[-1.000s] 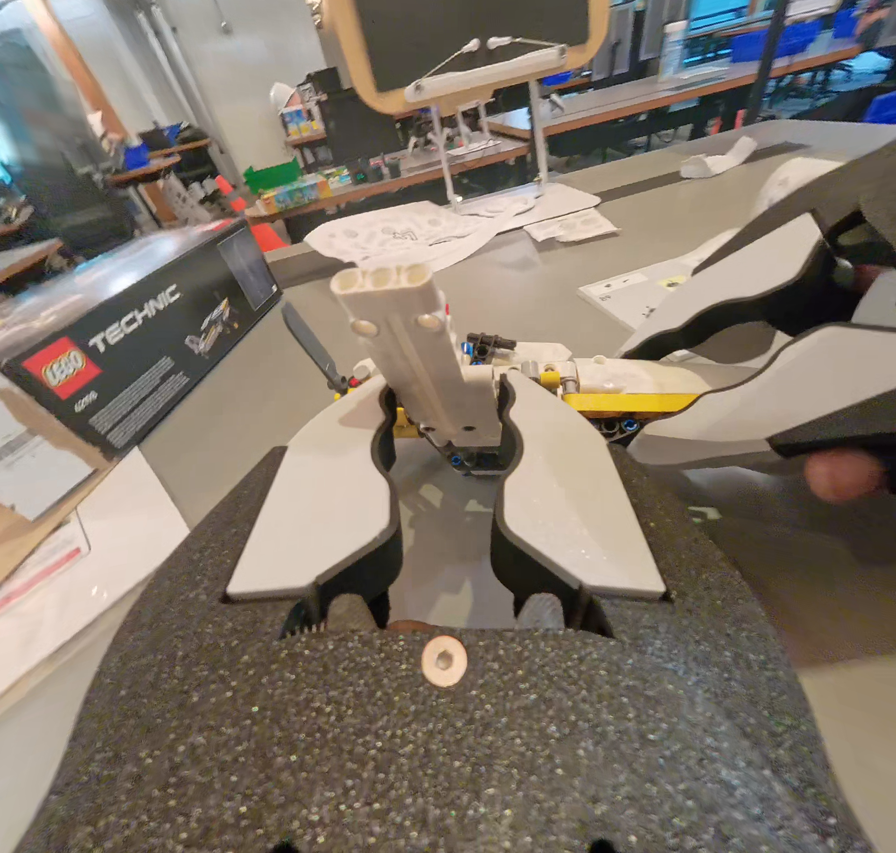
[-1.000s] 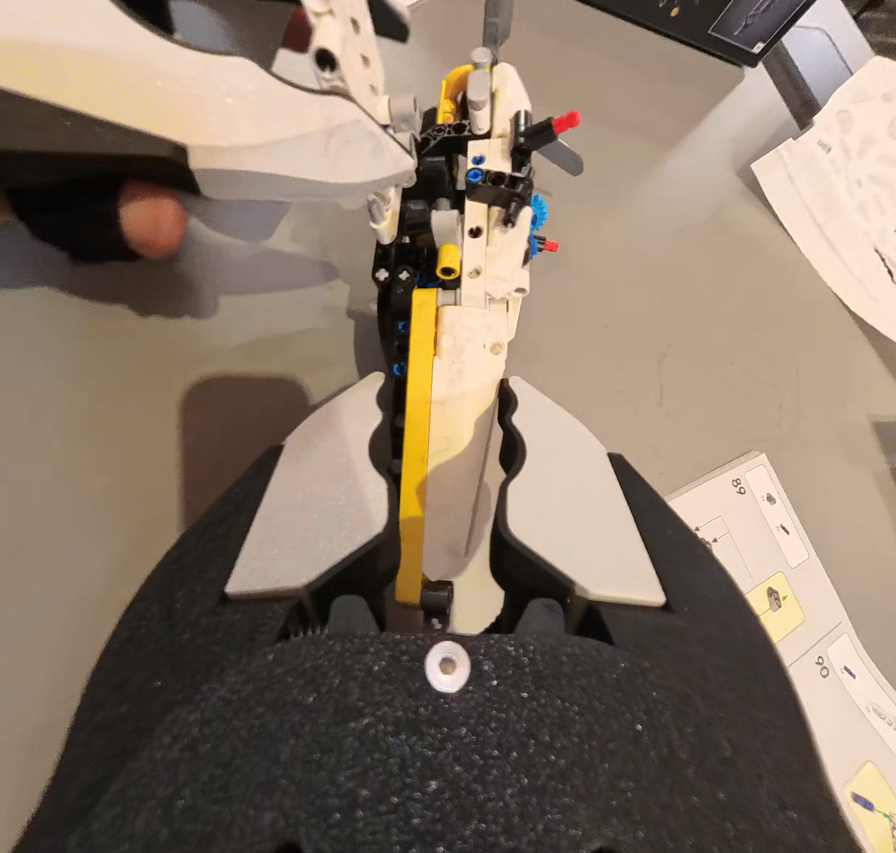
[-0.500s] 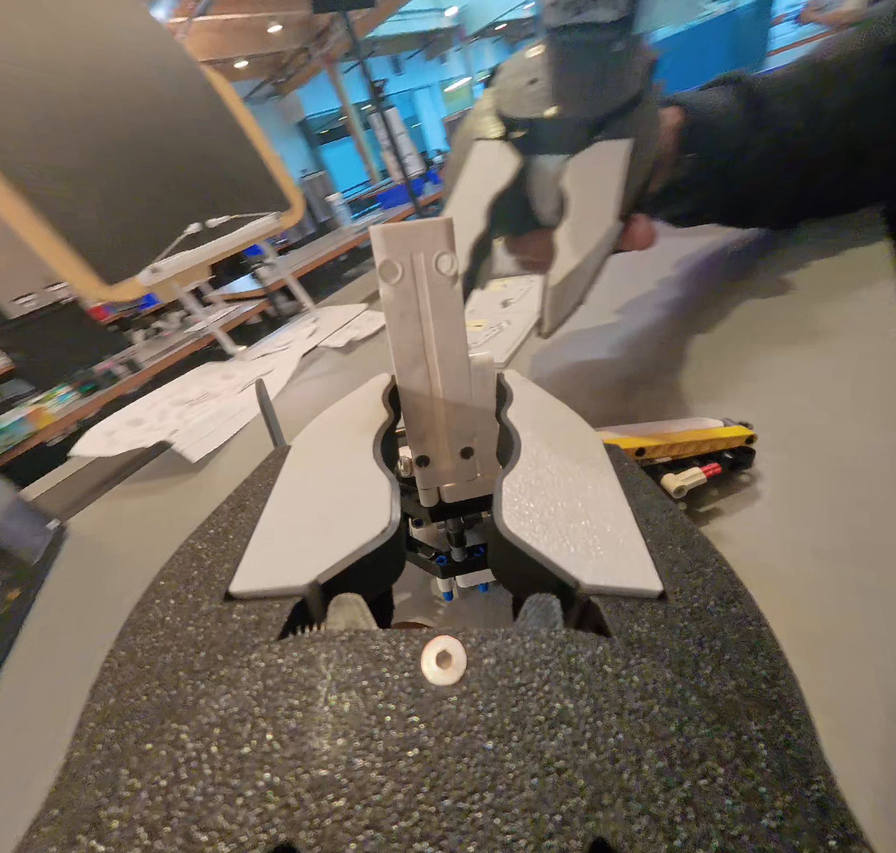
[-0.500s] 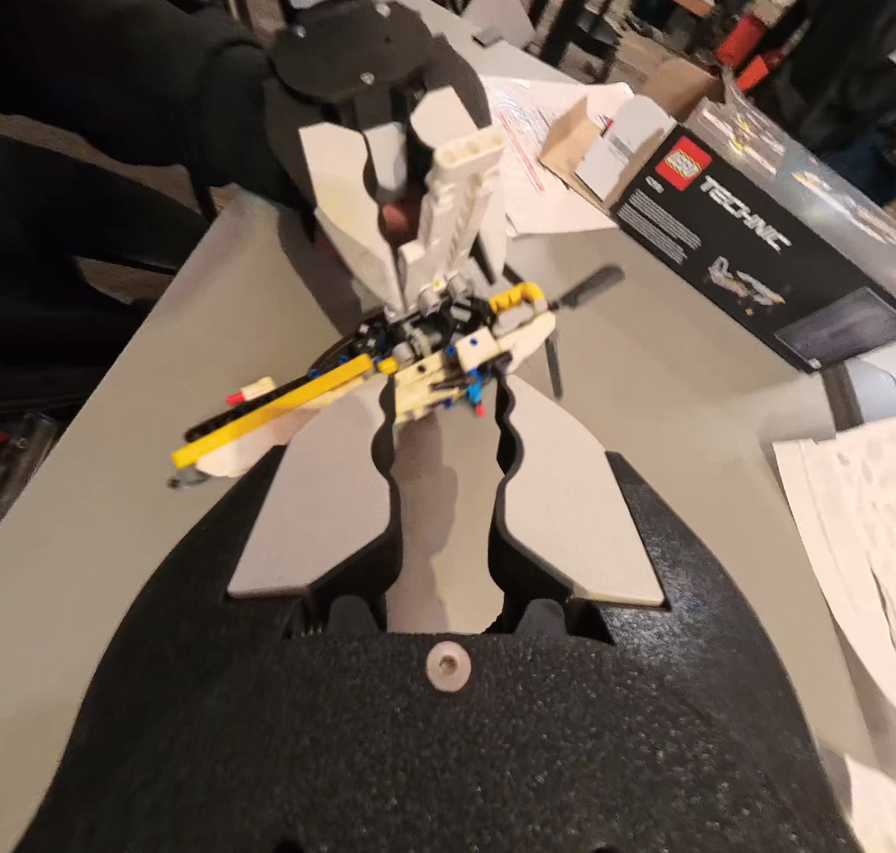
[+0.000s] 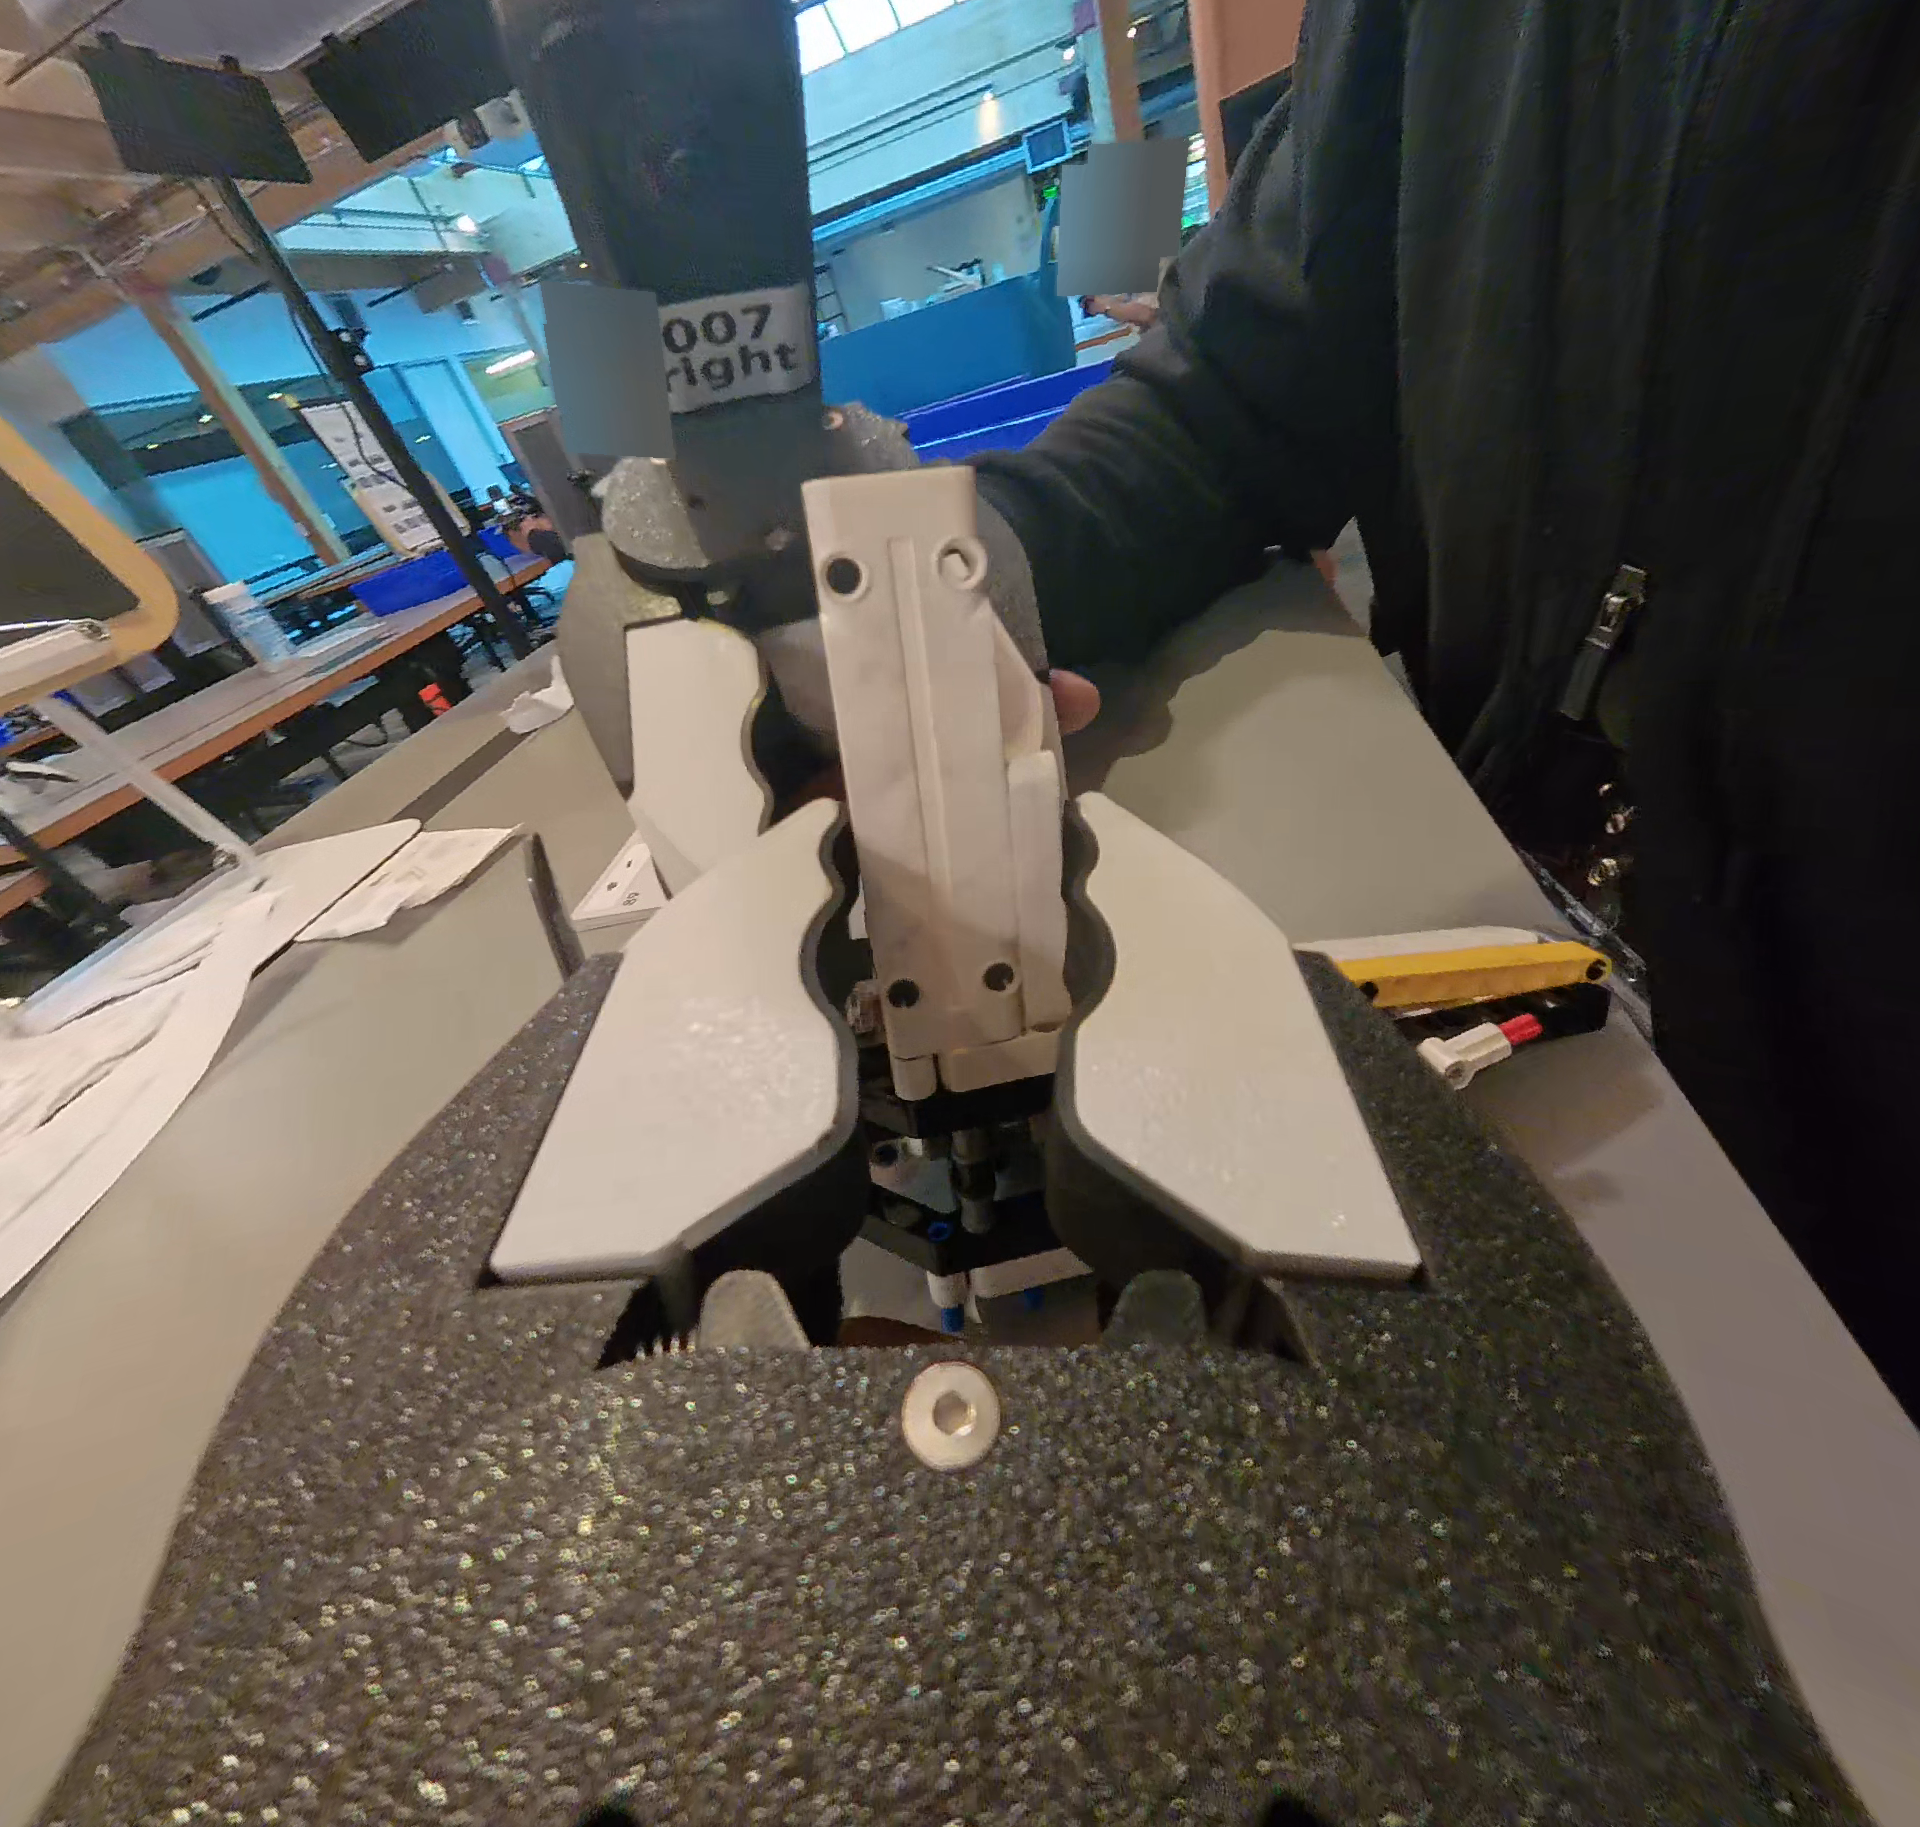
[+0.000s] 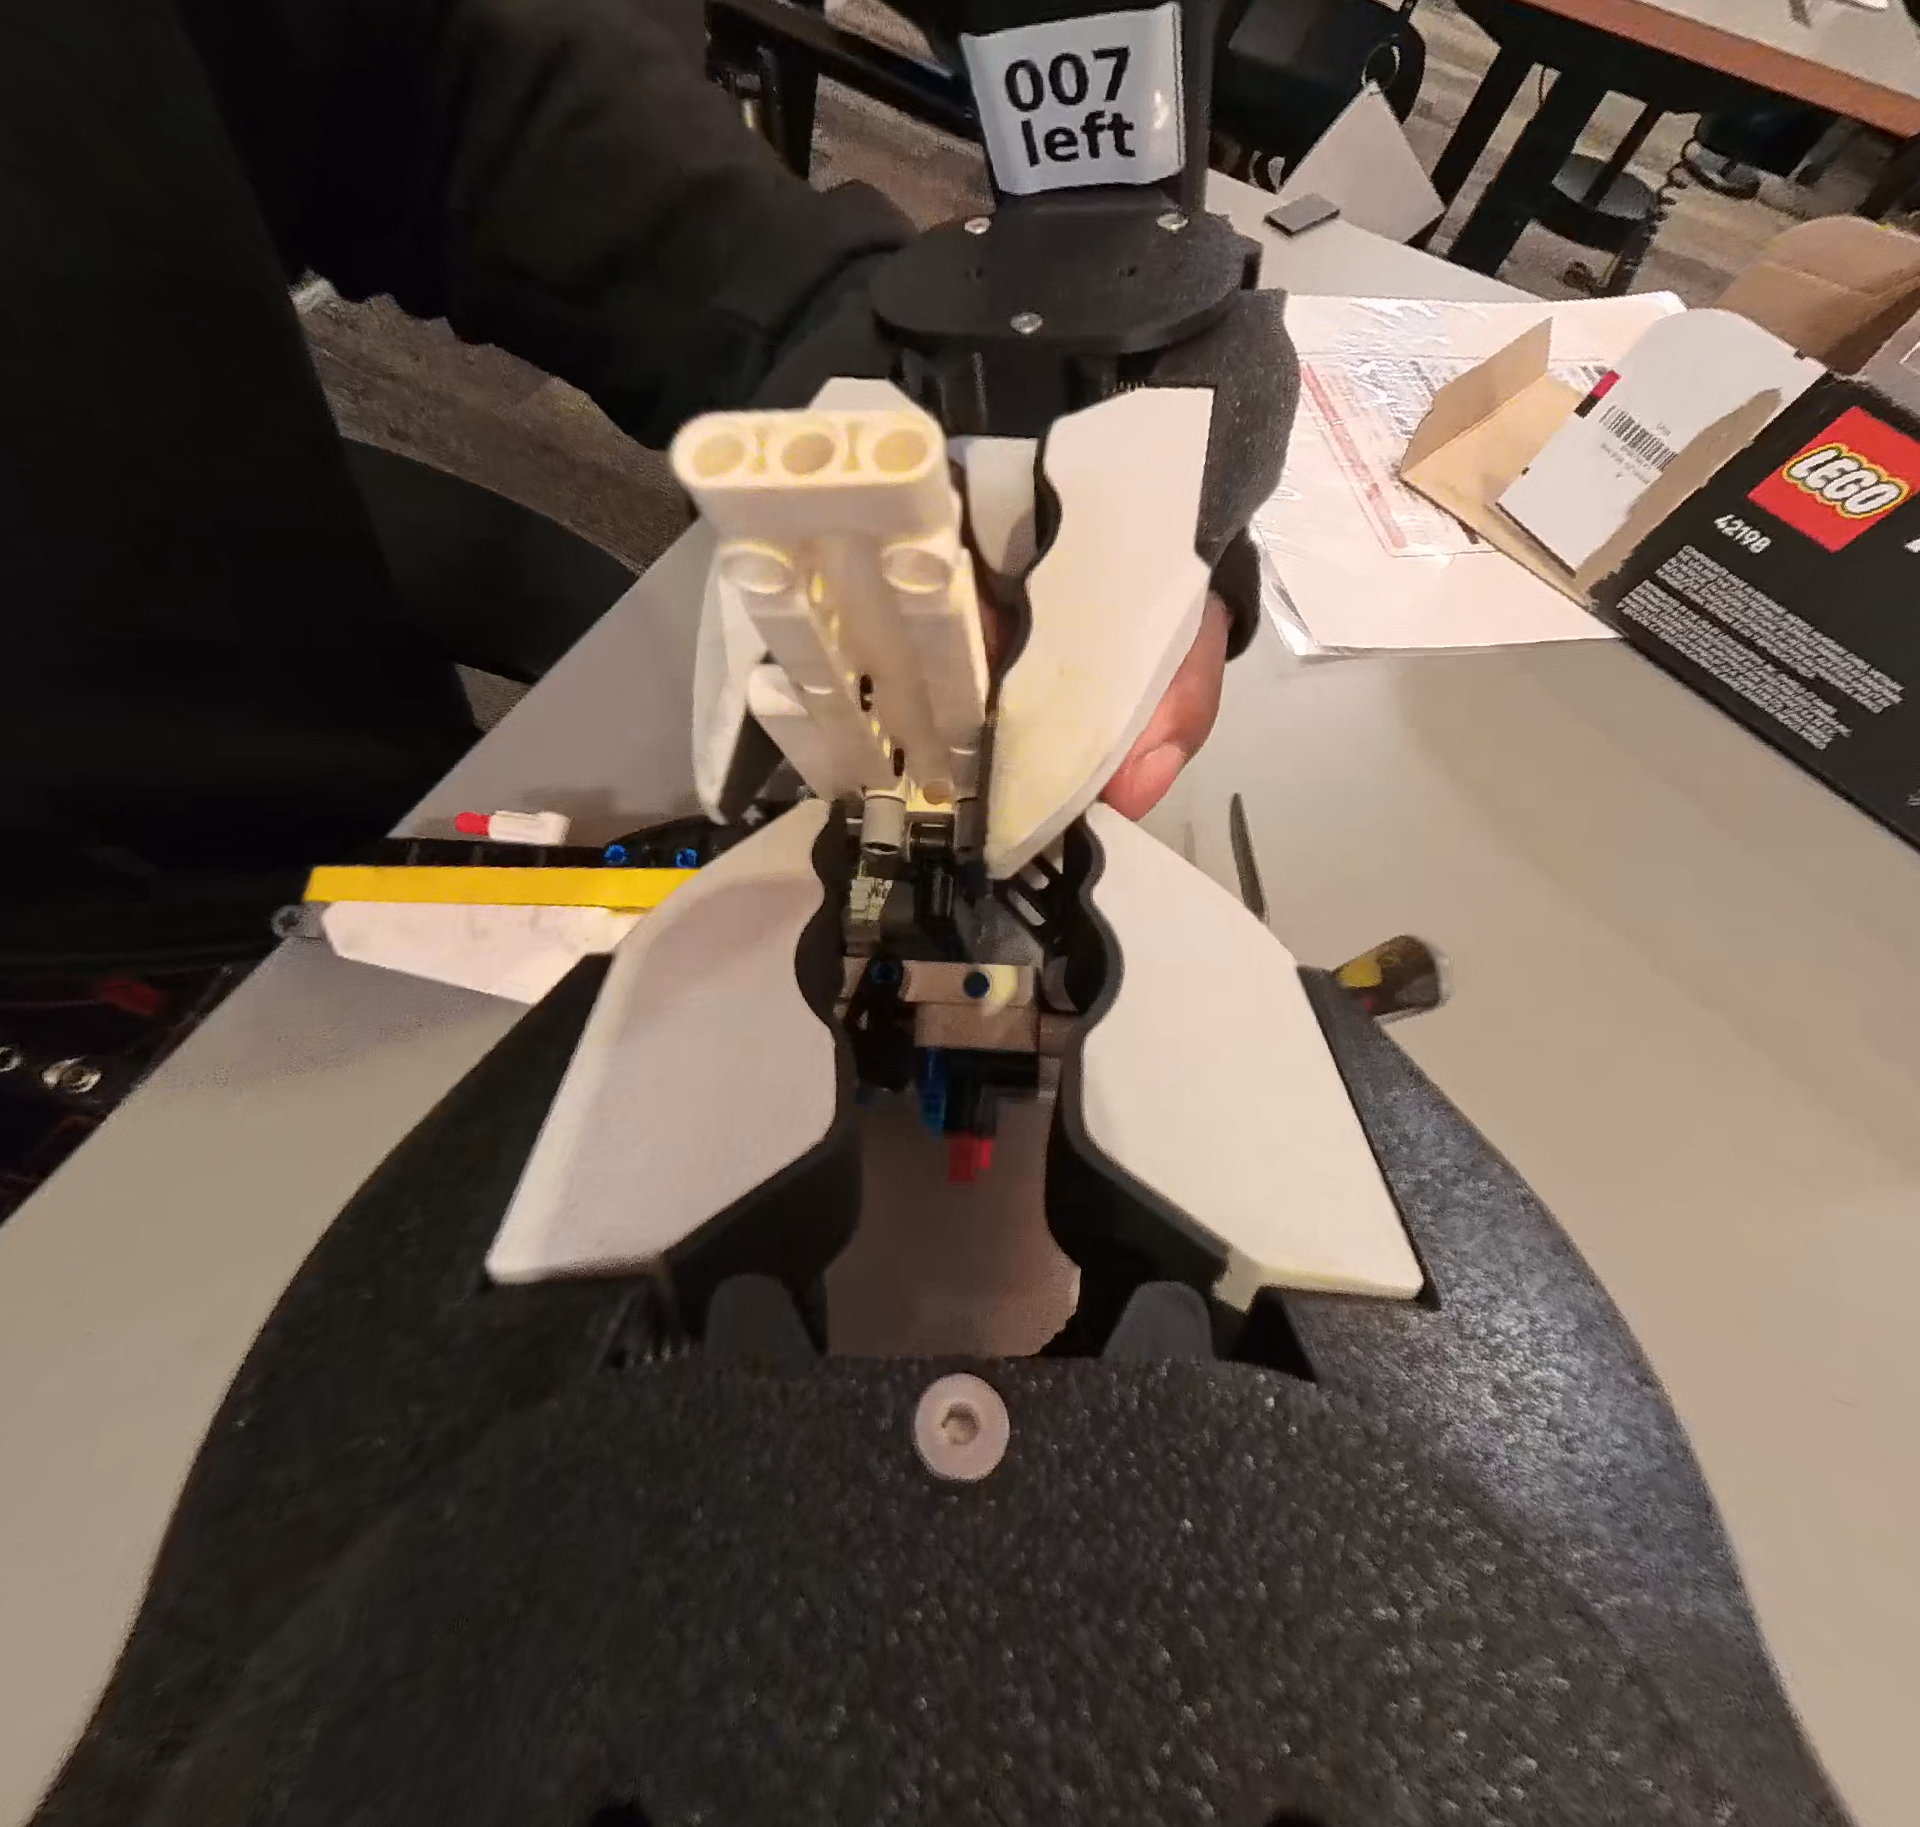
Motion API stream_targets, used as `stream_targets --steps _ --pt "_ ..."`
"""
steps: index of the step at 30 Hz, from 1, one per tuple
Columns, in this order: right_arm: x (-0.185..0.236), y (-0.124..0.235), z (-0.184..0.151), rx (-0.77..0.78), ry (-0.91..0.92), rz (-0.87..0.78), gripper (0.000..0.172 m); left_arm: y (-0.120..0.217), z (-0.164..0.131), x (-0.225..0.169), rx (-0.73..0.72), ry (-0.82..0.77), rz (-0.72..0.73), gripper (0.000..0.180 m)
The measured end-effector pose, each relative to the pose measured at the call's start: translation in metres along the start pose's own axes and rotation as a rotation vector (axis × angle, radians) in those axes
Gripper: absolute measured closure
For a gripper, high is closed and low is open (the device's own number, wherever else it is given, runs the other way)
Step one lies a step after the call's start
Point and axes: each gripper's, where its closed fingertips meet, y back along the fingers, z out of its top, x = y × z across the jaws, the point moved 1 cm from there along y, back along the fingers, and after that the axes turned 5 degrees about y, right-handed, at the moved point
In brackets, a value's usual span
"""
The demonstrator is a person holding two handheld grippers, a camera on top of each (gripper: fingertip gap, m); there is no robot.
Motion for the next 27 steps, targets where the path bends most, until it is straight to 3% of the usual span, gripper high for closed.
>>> stream_targets --steps 7,12,16,22,27 --pt "0.000 -0.001 -0.006 -0.020 -0.024 0.045 0.139 -0.007 0.003 0.001 -0.036 0.011 -0.045 0.141" --pt "-0.007 0.005 -0.012 -0.012 -0.062 -0.024 0.140 -0.007 0.001 0.014 -0.012 0.030 0.083 0.142" --pt "-0.017 0.014 -0.023 0.040 -0.105 -0.114 0.140 -0.008 -0.005 0.029 0.073 0.052 0.304 0.142" --pt "-0.036 0.024 -0.036 0.108 -0.243 -0.297 0.140 0.001 -0.010 0.048 0.287 0.215 0.832 0.140" --pt "-0.037 0.025 -0.036 0.137 -0.273 -0.387 0.141 0.000 -0.006 0.052 0.329 0.289 1.068 0.145"
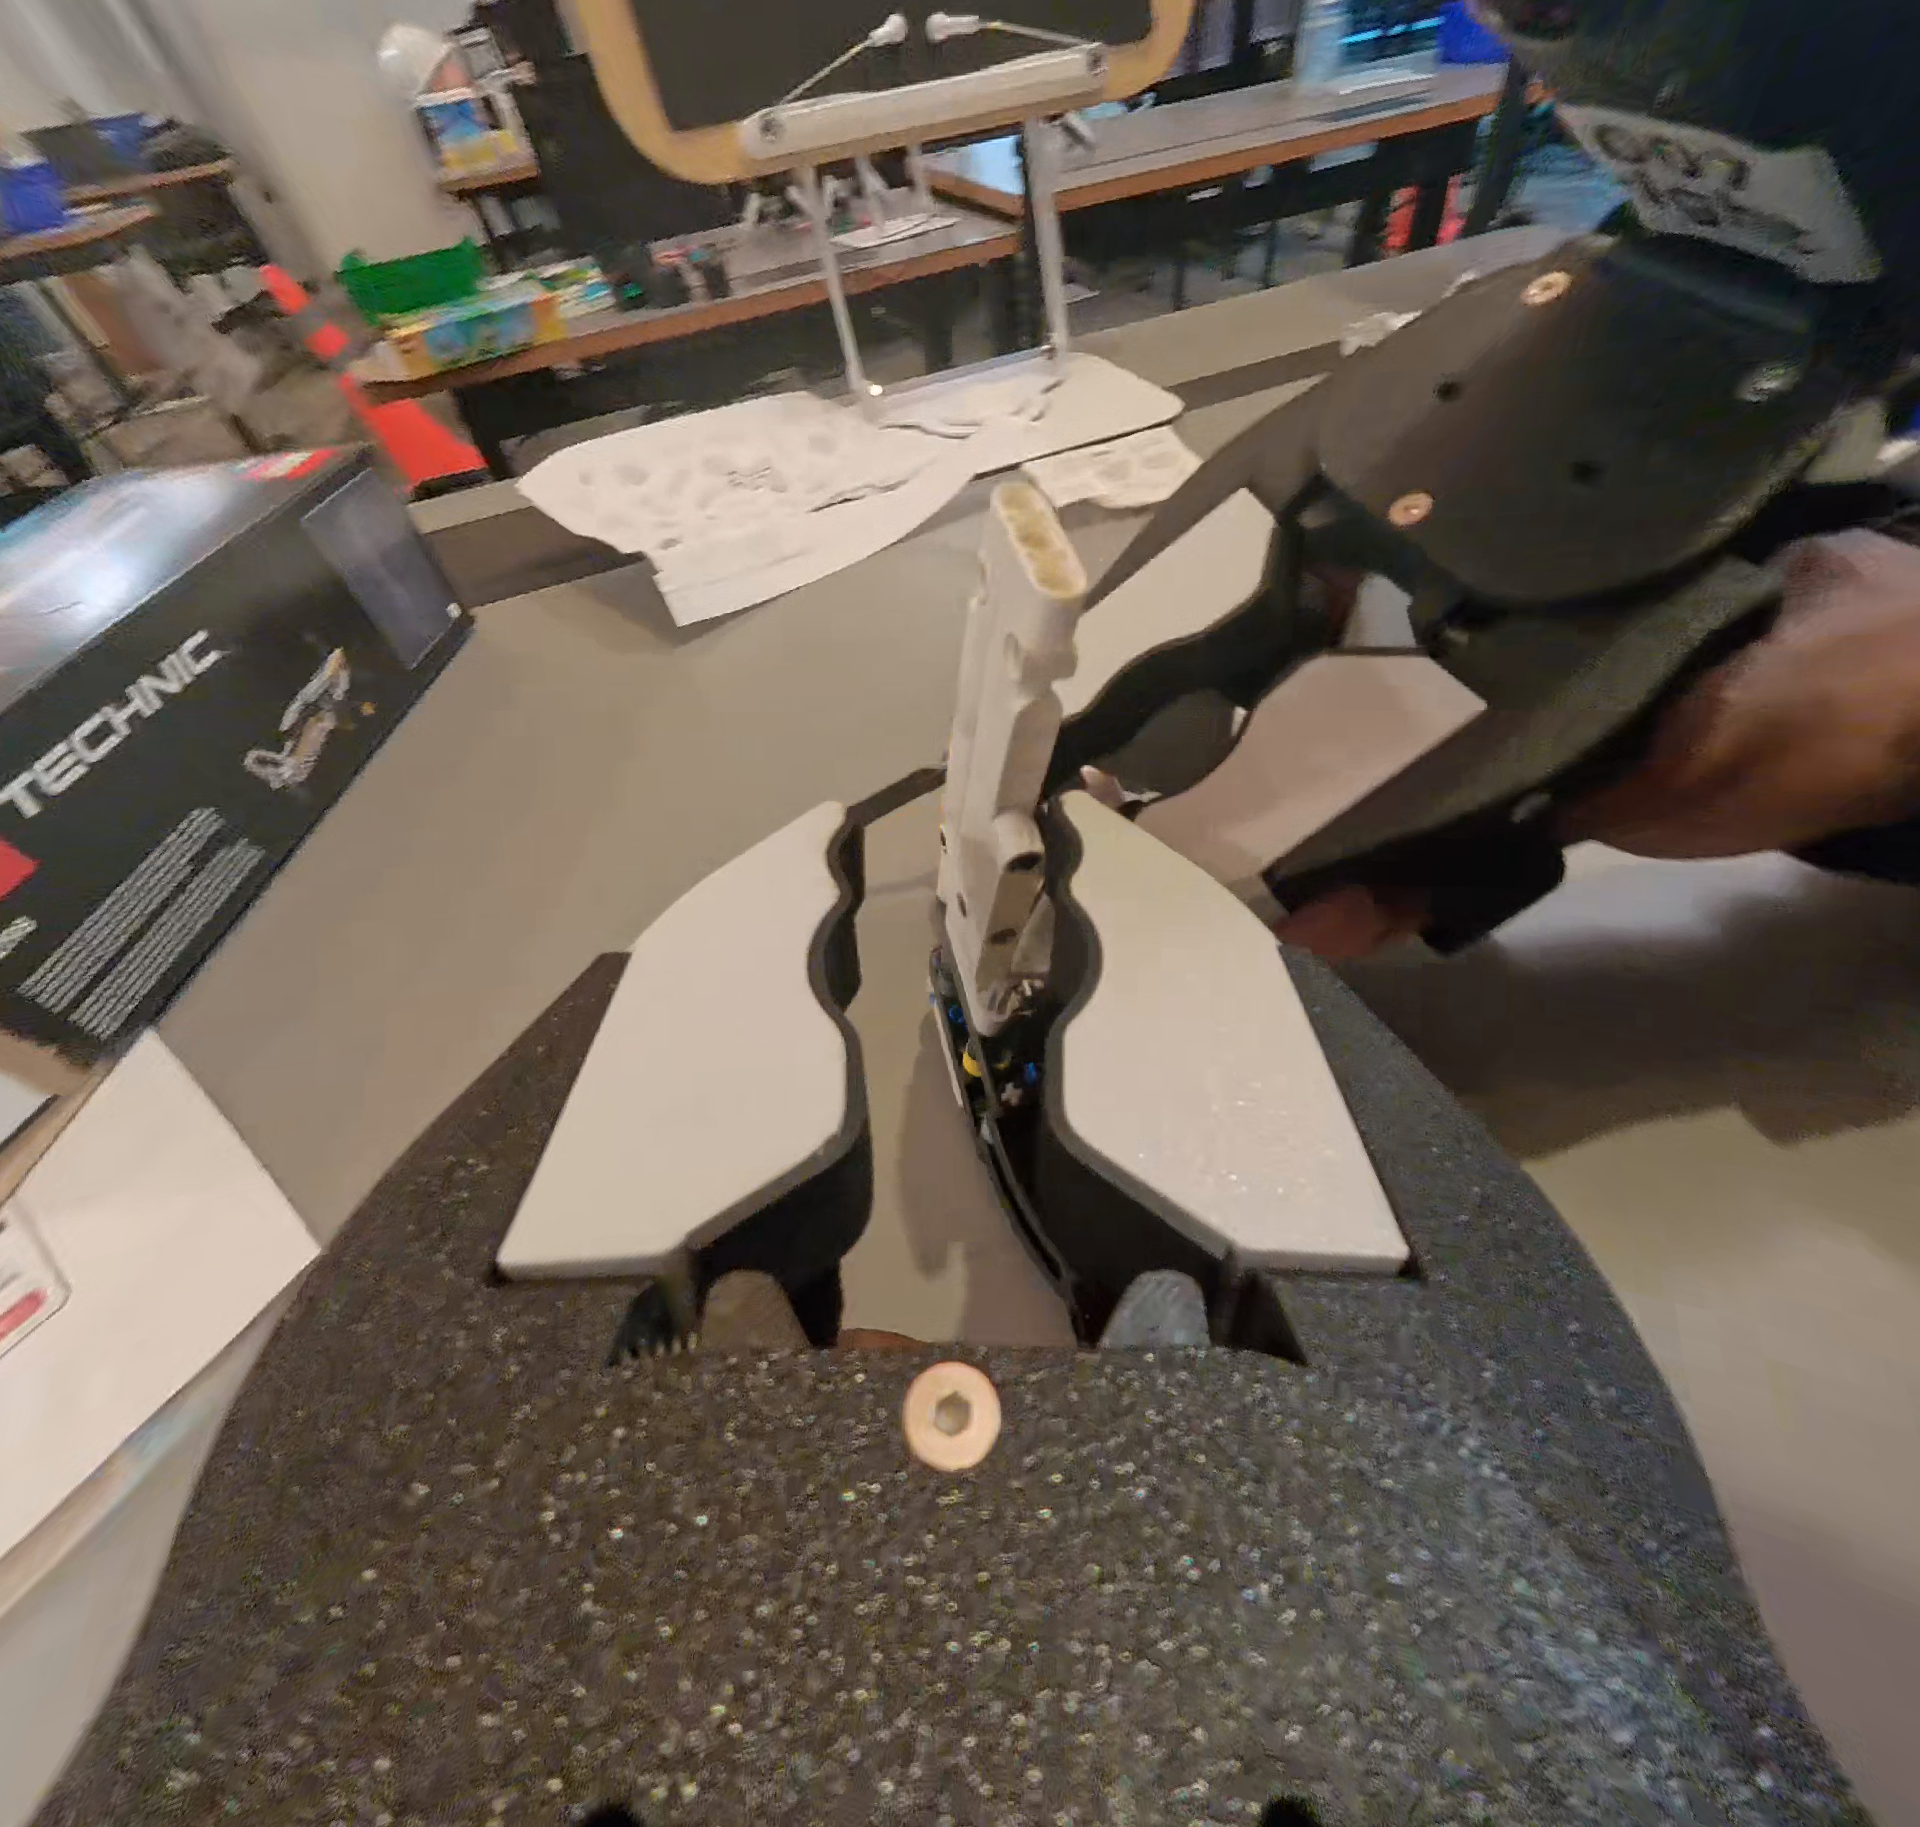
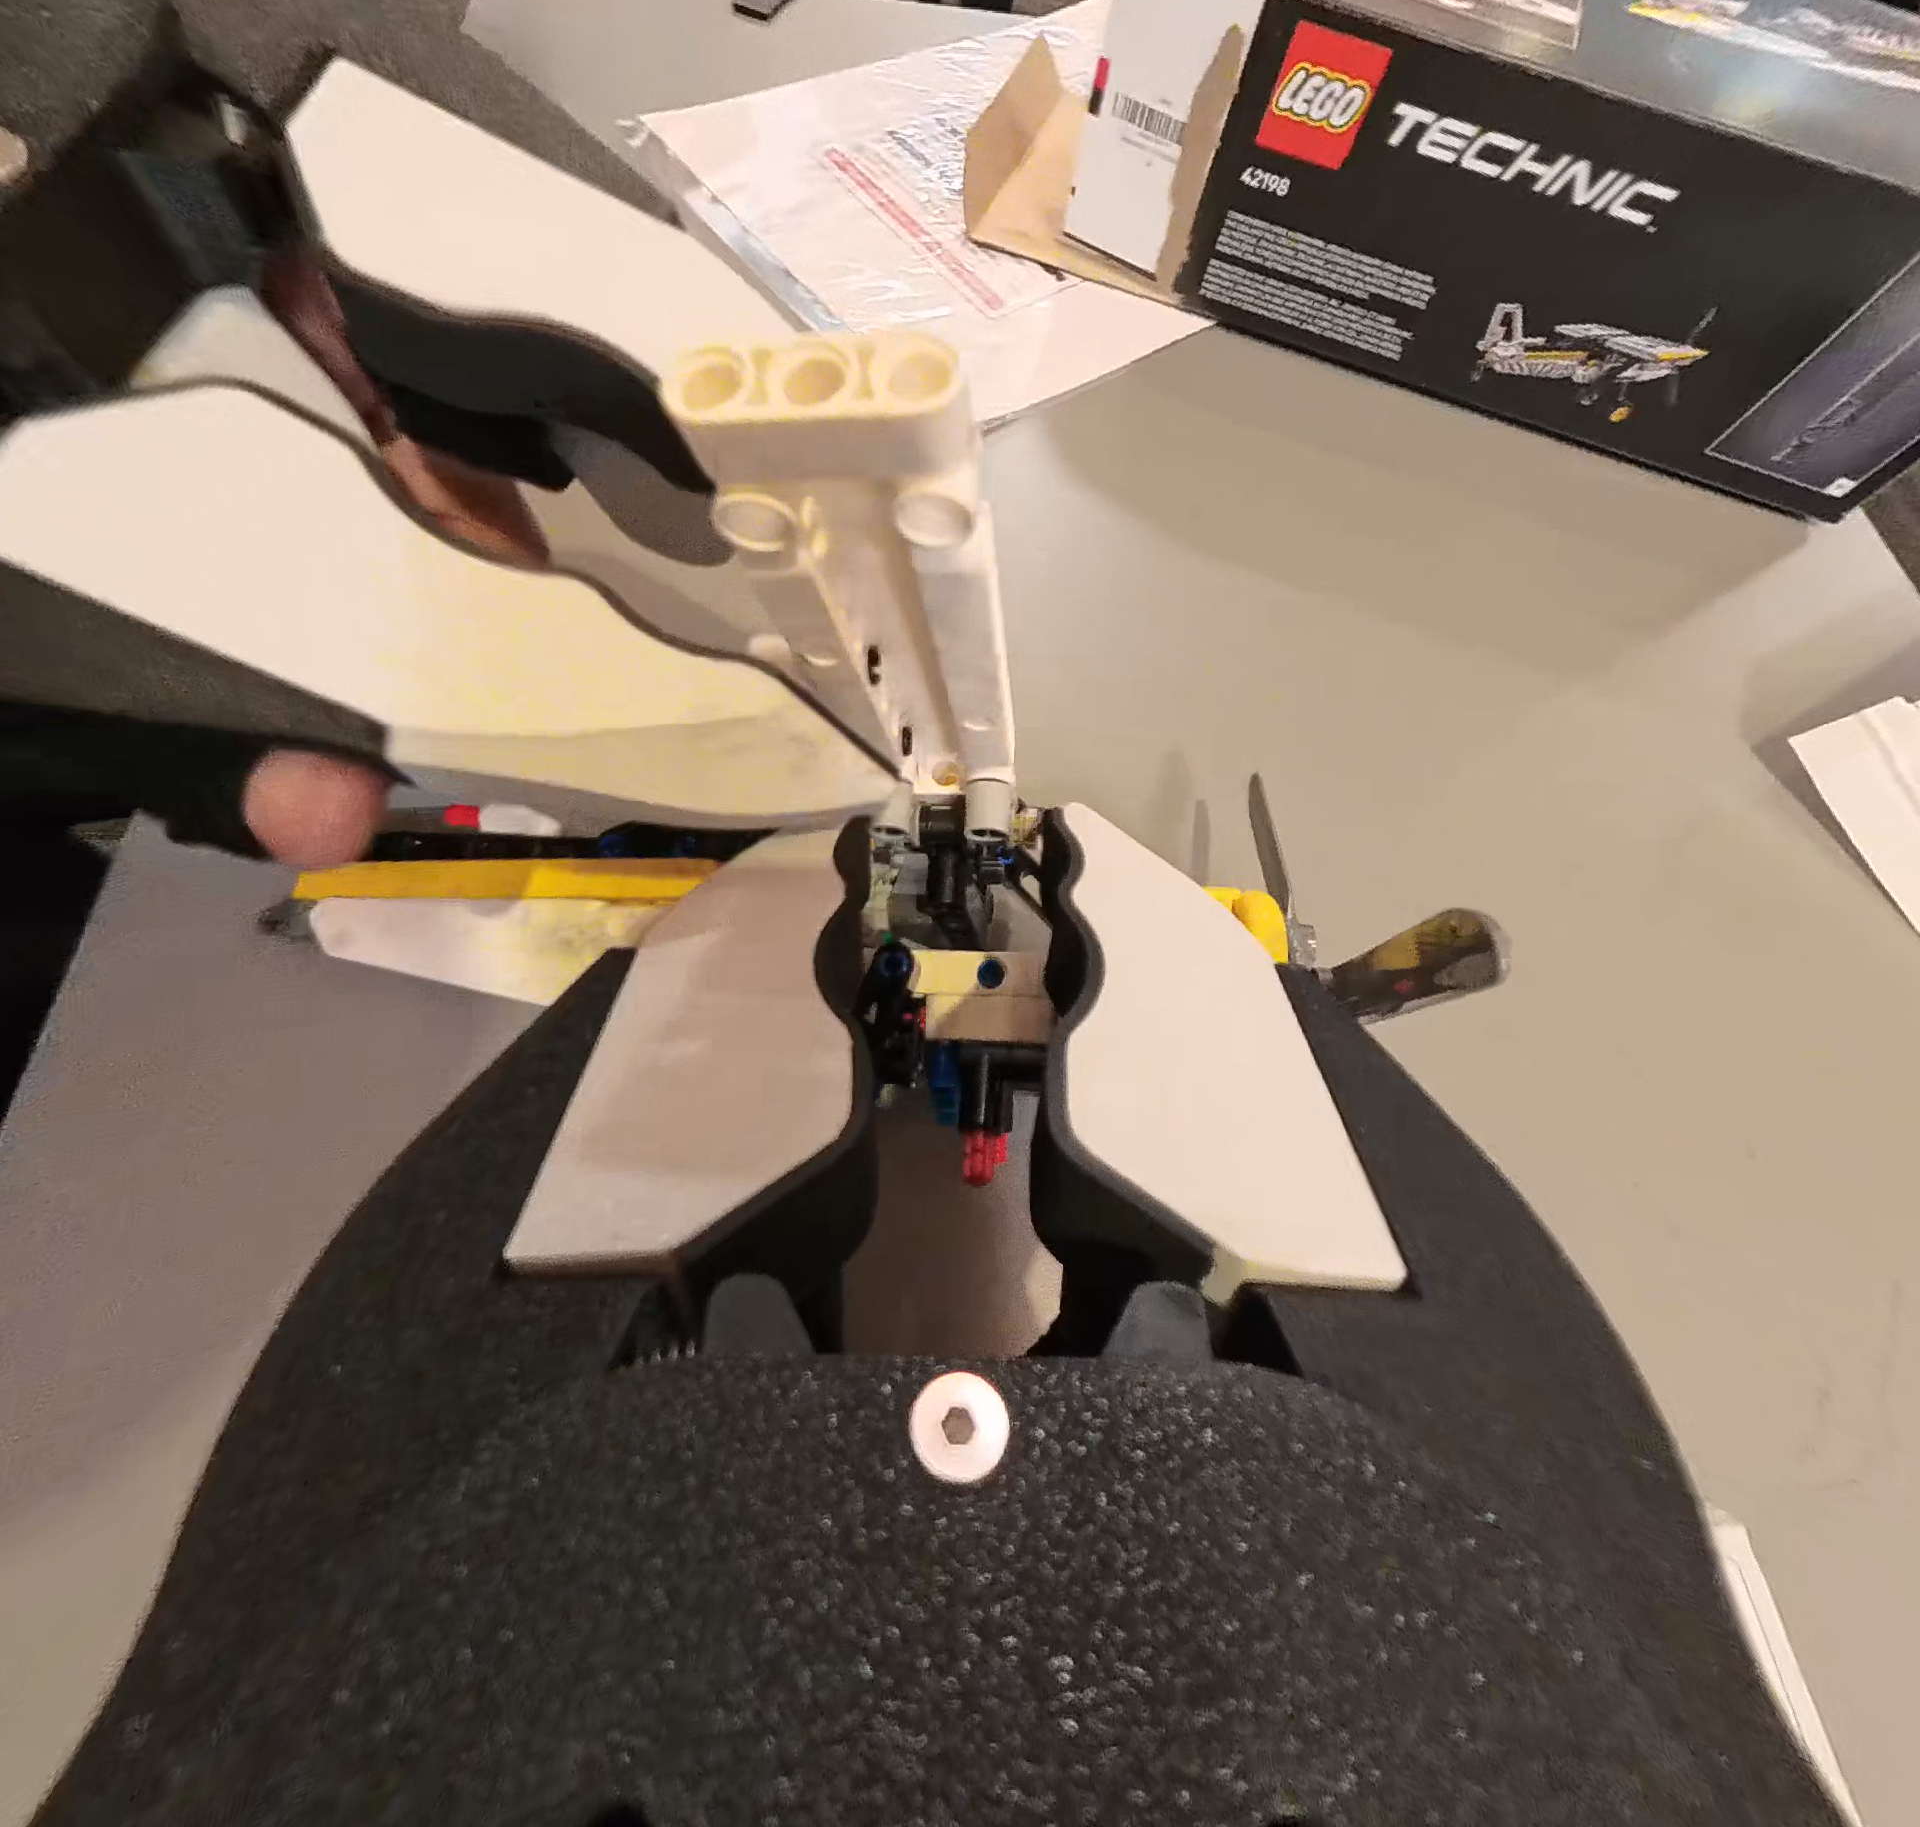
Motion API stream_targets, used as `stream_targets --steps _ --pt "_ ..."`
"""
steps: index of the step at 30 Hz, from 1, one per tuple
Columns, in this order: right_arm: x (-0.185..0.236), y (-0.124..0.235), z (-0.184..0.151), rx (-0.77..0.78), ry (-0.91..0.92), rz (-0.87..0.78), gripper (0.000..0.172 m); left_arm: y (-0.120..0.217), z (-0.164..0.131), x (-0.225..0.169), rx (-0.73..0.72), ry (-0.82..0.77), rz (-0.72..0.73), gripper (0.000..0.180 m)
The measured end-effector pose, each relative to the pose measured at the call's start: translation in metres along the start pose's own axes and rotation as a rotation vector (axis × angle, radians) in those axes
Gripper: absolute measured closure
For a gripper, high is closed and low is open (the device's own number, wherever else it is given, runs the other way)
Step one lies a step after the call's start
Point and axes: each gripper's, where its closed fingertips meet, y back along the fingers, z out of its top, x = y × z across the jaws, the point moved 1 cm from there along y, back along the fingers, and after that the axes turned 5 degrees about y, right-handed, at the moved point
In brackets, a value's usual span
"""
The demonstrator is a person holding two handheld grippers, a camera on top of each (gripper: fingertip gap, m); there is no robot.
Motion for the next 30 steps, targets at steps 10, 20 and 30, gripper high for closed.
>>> stream_targets --steps 10,20,30 --pt "0.001 -0.001 0.003 -0.038 0.113 -0.104 0.142 -0.003 -0.008 0.002 -0.025 0.023 0.093 0.170" --pt "0.005 0.001 0.008 -0.070 0.166 -0.136 0.143 0.001 -0.009 0.007 -0.044 0.136 0.038 0.171" --pt "0.009 0.003 0.016 -0.074 0.194 -0.151 0.147 0.003 -0.010 0.007 -0.058 0.199 0.032 0.171"
